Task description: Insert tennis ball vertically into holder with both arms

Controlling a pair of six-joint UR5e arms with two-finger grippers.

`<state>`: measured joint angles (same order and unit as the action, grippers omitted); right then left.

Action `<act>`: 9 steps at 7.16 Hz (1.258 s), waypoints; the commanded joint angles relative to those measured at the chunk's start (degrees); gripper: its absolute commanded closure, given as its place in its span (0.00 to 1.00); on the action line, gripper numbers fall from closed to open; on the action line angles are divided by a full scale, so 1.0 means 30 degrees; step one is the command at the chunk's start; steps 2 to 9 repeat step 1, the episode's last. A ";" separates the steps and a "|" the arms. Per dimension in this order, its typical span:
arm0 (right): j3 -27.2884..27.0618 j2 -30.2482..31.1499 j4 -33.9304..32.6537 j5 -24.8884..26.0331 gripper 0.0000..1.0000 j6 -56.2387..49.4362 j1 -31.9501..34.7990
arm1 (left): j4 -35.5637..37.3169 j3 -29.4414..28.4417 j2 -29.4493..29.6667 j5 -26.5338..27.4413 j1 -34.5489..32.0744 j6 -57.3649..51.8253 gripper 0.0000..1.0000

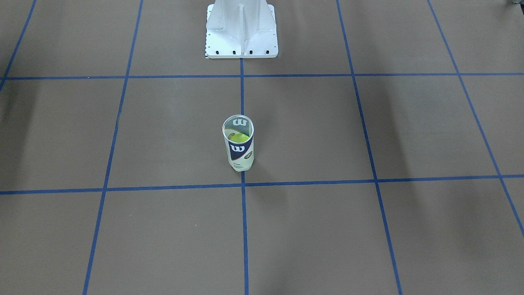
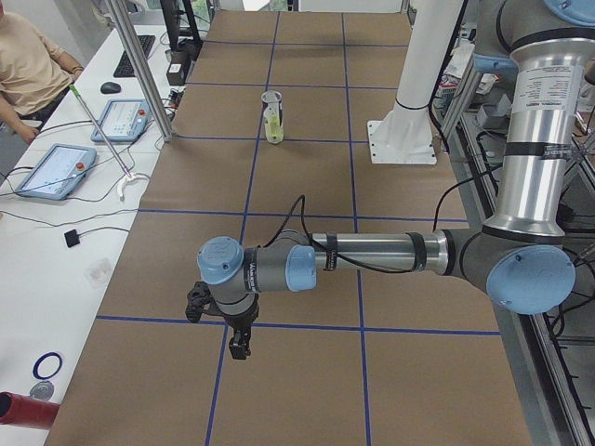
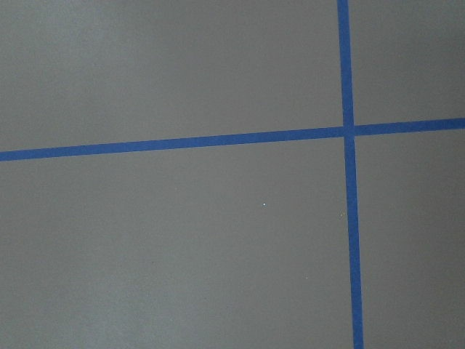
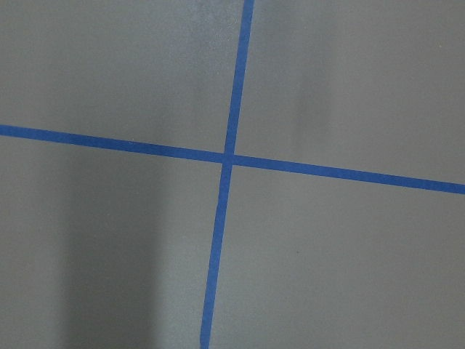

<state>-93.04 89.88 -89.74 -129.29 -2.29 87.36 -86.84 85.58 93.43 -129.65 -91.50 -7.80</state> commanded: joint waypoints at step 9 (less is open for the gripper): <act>-0.0013 0.0011 0.0000 0.0002 0.00 0.0000 0.0000 | 0.0000 -0.0080 0.0000 0.0061 0.0000 0.0023 0.01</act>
